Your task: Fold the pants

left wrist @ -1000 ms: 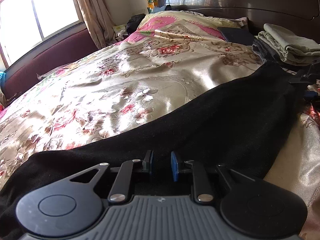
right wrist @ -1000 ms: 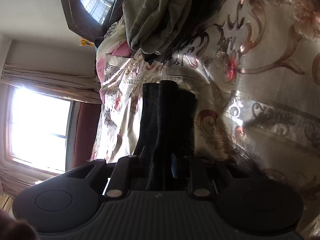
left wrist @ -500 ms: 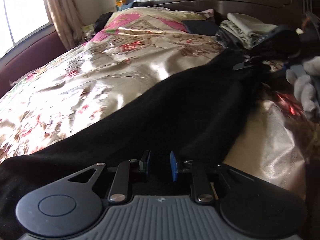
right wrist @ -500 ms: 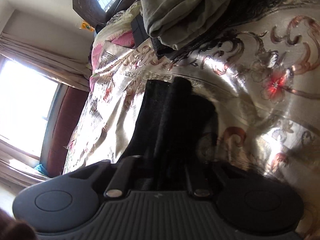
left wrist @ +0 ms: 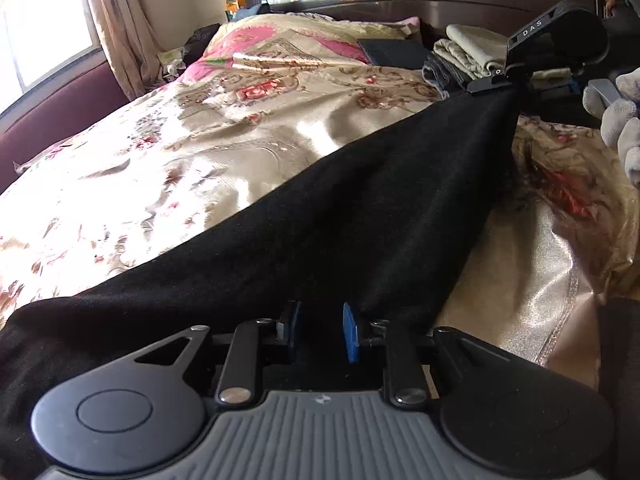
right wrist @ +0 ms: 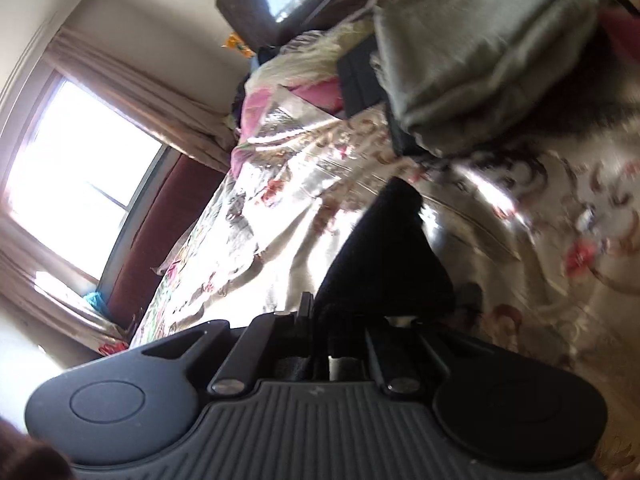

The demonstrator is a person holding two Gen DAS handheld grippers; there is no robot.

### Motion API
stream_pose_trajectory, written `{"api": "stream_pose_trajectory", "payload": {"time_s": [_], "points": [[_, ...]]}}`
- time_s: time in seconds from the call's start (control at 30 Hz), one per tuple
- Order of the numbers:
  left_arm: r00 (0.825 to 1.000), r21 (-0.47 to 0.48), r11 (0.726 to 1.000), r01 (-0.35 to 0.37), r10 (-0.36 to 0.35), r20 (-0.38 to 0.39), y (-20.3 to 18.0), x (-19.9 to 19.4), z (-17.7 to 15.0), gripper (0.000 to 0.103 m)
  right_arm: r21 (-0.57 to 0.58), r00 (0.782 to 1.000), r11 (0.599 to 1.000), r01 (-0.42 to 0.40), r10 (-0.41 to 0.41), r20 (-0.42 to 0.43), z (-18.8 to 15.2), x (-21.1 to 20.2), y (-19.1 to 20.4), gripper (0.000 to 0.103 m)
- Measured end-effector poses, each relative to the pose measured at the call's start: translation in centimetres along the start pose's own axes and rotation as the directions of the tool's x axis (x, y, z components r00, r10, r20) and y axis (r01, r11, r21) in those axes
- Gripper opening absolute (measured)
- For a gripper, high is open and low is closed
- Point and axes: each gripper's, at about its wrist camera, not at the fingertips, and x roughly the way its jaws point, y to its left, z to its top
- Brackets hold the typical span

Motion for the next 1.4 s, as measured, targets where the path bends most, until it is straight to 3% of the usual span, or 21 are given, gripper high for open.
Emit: {"api": "stream_pose_trajectory", "payload": {"time_s": [0.1, 0.17, 0.3, 0.43, 0.53, 0.63, 0.8, 0.97, 1.03, 1.17, 1.3, 1.4], "points": [[0.996, -0.075, 0.993, -0.09, 0.091, 0.007, 2.4, -0.8, -0.8, 0.04, -0.088, 1.0, 0.996, -0.015, 0.015, 0.003, -0.1, -0.3, 3.3, 0.007], [0.996, -0.135, 0.988, -0.08, 0.075, -0.042, 4.1, -0.4, -1.7, 0.041, -0.156, 0.999, 0.987, -0.033, 0.033, -0.003, -0.6, -0.4, 6.0, 0.007], [0.994, -0.193, 0.975, -0.11, 0.112, -0.001, 6.0, -2.3, -3.4, 0.041, -0.26, 0.994, 0.959, -0.113, 0.111, -0.023, -2.0, -0.8, 11.7, 0.007], [0.981, -0.311, 0.933, -0.181, 0.195, 0.014, 9.5, -4.8, -5.0, 0.041, -0.362, 0.971, 0.903, -0.23, 0.189, -0.146, -5.5, 0.8, 18.5, 0.007], [0.962, -0.387, 0.889, -0.244, 0.273, 0.019, 12.9, -7.3, -7.2, 0.041, -0.444, 0.935, 0.832, -0.332, 0.227, -0.274, -10.6, 3.3, 24.1, 0.007], [0.938, -0.474, 0.827, -0.301, 0.346, 0.008, 16.4, -10.1, -9.9, 0.041, -0.459, 0.879, 0.774, -0.436, 0.255, -0.404, -16.6, 6.1, 29.0, 0.007], [0.896, -0.582, 0.718, -0.381, 0.443, -0.04, 20.8, -13.9, -15.3, 0.041, -0.51, 0.794, 0.663, -0.548, 0.22, -0.567, -27.5, 9.5, 35.3, 0.007], [0.865, -0.645, 0.642, -0.414, 0.499, -0.059, 22.0, -16.2, -19.4, 0.041, -0.614, 0.76, 0.513, -0.6, 0.125, -0.638, -37.5, 9.7, 38.5, 0.007], [0.864, -0.666, 0.628, -0.402, 0.501, -0.048, 22.2, -17.1, -20.6, 0.041, -0.632, 0.758, 0.478, -0.611, 0.121, -0.641, -39.5, 9.2, 39.5, 0.007], [0.854, -0.668, 0.623, -0.407, 0.519, -0.038, 22.0, -17.8, -22.0, 0.041, -0.753, 0.794, 0.271, -0.6, 0.092, -0.6, -43.9, 7.6, 41.4, 0.007], [0.859, -0.702, 0.602, -0.381, 0.511, -0.028, 22.2, -17.8, -23.4, 0.042, -0.772, 0.79, 0.184, -0.608, 0.044, -0.612, -46.7, 7.6, 40.7, 0.008], [0.855, -0.71, 0.592, -0.381, 0.518, -0.026, 21.9, -18.2, -24.0, 0.042, -0.781, 0.796, 0.164, -0.603, 0.058, -0.603, -47.6, 6.8, 40.6, 0.008]]}}
